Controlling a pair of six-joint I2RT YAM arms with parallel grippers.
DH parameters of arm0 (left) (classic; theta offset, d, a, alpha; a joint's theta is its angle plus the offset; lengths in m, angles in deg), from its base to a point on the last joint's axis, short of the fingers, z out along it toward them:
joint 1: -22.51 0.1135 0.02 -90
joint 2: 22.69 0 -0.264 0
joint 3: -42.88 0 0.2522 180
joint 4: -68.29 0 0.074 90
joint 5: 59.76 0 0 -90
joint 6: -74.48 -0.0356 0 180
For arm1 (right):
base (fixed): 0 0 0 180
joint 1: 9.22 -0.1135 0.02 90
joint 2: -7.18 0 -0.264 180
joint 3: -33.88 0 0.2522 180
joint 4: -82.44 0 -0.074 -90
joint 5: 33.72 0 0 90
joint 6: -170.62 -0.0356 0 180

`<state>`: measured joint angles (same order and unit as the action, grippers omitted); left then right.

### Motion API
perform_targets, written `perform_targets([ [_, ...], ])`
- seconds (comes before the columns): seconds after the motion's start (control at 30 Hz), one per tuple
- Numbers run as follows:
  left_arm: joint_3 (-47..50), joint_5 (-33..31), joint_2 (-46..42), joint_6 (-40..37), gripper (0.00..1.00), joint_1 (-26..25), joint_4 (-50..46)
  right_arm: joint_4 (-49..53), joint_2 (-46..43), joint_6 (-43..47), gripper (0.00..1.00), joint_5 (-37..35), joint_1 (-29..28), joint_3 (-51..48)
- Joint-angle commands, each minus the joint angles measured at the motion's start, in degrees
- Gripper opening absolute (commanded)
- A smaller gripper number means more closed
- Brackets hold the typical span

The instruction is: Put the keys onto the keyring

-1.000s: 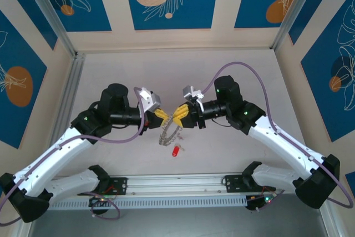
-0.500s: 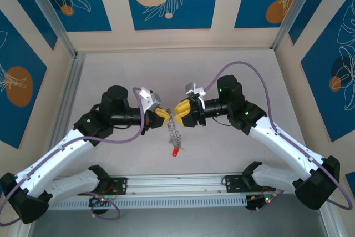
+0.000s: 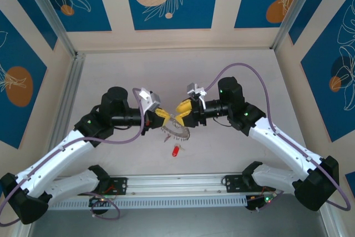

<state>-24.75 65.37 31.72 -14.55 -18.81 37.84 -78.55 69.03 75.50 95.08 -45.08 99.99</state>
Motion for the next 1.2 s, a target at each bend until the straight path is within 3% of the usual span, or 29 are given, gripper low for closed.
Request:
perform_targets([
  [0.0, -0.02, 1.61, -1.49, -0.08, 0.0, 0.11, 2.71, -1.59, 1.03, -0.69, 0.43, 2.11, 0.28, -0.49],
  [0.27, 0.43, 1.46, -1.69, 0.06, 0.0, 0.16, 2.65, -2.78, 3.17, -0.83, 0.41, 3.42, 0.29, -0.45],
  [0.43, 0.52, 1.34, -1.59, 0.08, 0.0, 0.14, 2.9, -3.5, 3.16, -0.7, 0.26, 4.64, 0.05, -0.46],
  [0.67, 0.6, 1.34, -1.05, 0.39, 0.0, 0.17, 3.9, -1.77, 2.93, 0.85, 0.16, 6.56, -1.1, -0.04],
  [0.83, 0.52, 1.58, -0.9, 0.52, 0.0, 0.11, 4.01, -1.2, 2.62, 1.26, 0.0, 5.95, -1.32, 0.18],
  [1.03, -1.22, 0.1, -0.27, -0.62, 0.0, 0.11, -0.72, 1.46, 0.56, 2.24, 0.0, 0.63, -1.4, 1.15],
  [1.07, -1.97, -0.31, -0.04, -1.24, 0.04, 0.15, -2.41, 3.39, 0.55, 3.04, 0.0, -0.98, -1.57, 2.17],
  [1.13, -3.84, -2.06, 0.12, -3.06, 0.24, 0.11, -6.21, 8.84, 1.19, 5.14, 0.0, -5.17, -2.46, 4.81],
  [1.17, -4.64, -3.03, 0.04, -3.95, 0.29, 0.1, -7.83, 10.89, 1.47, 5.99, 0.0, -6.65, -2.98, 5.87],
])
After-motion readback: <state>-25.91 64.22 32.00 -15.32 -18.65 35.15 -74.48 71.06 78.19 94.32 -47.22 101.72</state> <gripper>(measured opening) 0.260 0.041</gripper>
